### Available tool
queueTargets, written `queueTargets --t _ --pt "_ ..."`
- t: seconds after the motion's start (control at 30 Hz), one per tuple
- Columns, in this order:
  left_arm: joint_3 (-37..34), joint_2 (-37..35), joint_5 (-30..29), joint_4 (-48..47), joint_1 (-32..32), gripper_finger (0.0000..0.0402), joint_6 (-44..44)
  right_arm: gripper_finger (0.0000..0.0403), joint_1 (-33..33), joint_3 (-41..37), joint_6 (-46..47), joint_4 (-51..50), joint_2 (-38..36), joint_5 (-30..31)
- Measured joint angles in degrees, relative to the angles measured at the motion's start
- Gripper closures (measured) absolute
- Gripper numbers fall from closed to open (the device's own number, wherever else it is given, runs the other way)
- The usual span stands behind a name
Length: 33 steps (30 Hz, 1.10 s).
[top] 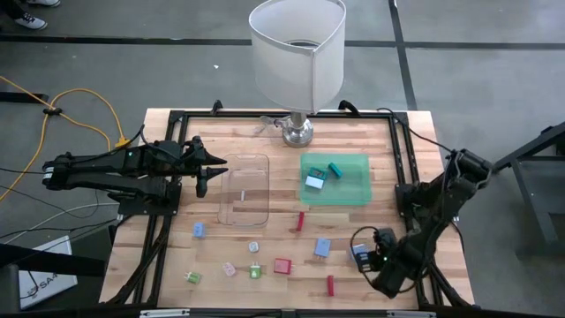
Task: Pick & Place Office items
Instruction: Put the dark blue timer into the green bin
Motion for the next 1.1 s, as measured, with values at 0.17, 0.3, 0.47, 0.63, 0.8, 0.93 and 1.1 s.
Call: queueTargets --t 0.17,0.3,0.47,0.63,0.8,0.93,1.1 --pt "0.0 0.0 0.0 0.0 0.0 0.0291 0.0 0.0275 2.2 0.0 6.2 1.6 1.3 -5.3" --pt "0.0 0.0 0.0 0.0 0.0 0.0291 0.0 0.0275 2.4 0.0 7.2 2.9 2.2 -7.2" --pt "0.0 0.0 0.0 0.0 0.0 0.0291 0.0 0.0275 2.2 0.0 7.2 2.9 2.4 -8.1" --pt "0.0 0.0 0.0 0.0 0.0 0.0291 0.0 0.0275 2.1 0.0 7.3 1.4 3.0 -9.5" --pt "0.0 0.0 0.0 0.0 0.0 0.0291 0.0 0.0275 2.2 0.0 7.3 1.2 4.4 -11.1" --pt "0.0 0.0 0.0 0.0 0.0 0.0291 0.0 0.0275 2.2 0.0 7.3 1.4 5.6 -11.2" --pt "0.0 0.0 0.0 0.0 0.0 0.0291 0.0 0.0275 2.2 0.0 7.1 3.1 7.7 -11.2"
